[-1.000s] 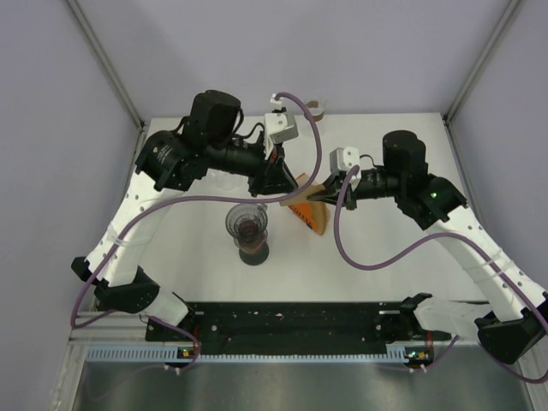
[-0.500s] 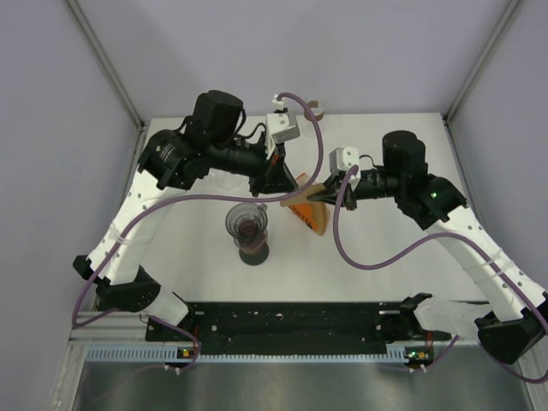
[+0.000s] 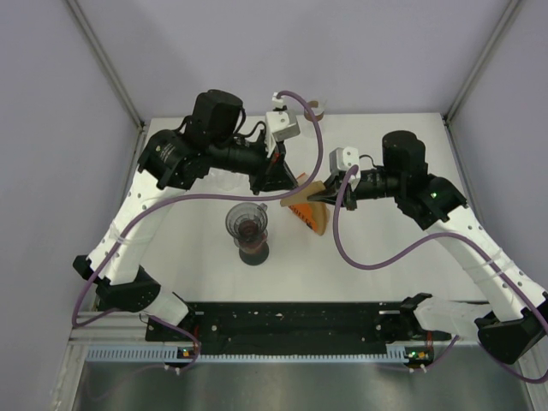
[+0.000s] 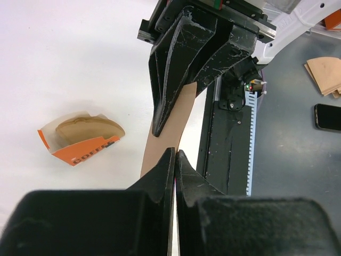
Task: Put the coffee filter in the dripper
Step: Adjust the coffee filter.
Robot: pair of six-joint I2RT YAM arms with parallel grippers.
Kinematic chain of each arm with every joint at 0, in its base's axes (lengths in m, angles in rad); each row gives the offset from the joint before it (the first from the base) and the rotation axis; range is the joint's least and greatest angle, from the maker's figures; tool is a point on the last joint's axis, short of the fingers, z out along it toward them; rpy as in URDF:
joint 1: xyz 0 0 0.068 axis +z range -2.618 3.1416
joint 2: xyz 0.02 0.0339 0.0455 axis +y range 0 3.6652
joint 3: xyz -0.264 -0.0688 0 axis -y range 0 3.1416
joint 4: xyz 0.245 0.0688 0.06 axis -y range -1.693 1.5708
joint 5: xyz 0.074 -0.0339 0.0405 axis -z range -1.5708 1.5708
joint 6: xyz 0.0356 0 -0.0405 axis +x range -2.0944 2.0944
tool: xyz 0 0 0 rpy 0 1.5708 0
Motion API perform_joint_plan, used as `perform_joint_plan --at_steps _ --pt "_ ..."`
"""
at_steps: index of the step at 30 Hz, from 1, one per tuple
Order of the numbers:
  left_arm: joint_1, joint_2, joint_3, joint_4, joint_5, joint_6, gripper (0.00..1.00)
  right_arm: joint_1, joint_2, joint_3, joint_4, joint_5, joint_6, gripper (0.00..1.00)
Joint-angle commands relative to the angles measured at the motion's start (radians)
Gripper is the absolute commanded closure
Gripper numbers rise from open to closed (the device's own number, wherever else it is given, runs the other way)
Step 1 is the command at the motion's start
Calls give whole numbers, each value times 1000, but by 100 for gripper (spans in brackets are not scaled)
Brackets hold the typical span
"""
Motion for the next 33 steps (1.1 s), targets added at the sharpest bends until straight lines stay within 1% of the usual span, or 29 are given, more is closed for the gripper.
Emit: perform_joint_plan --at_steps 1,2,4,6,9,11,17,23,27,31,33 --pt "3 -10 41 47 9 -13 97 8 -28 9 12 -7 1 100" --pt "3 -7 50 42 8 -13 96 8 -28 7 14 -8 3 100" --pt "3 -2 58 39 11 -14 90 8 -28 9 12 -8 3 100" --pt "3 -2 55 36 17 -13 87 8 -26 10 12 -7 0 100" --pt "3 -4 55 39 18 -14 87 8 -26 10 9 -7 1 100" --pt "3 -4 53 33 18 -5 90 8 -28 10 11 -7 1 100" --pt "2 -4 32 5 38 9 89 8 -28 9 11 -4 0 100" --pt "2 -1 39 -2 44 10 92 8 -26 9 9 1 0 100" --pt "0 8 39 -33 54 24 89 8 -26 10 9 1 -2 100" --pt "2 10 42 -27 46 23 88 8 -26 10 9 2 0 100" --pt "0 13 45 -27 43 21 86 8 -26 10 9 2 0 100"
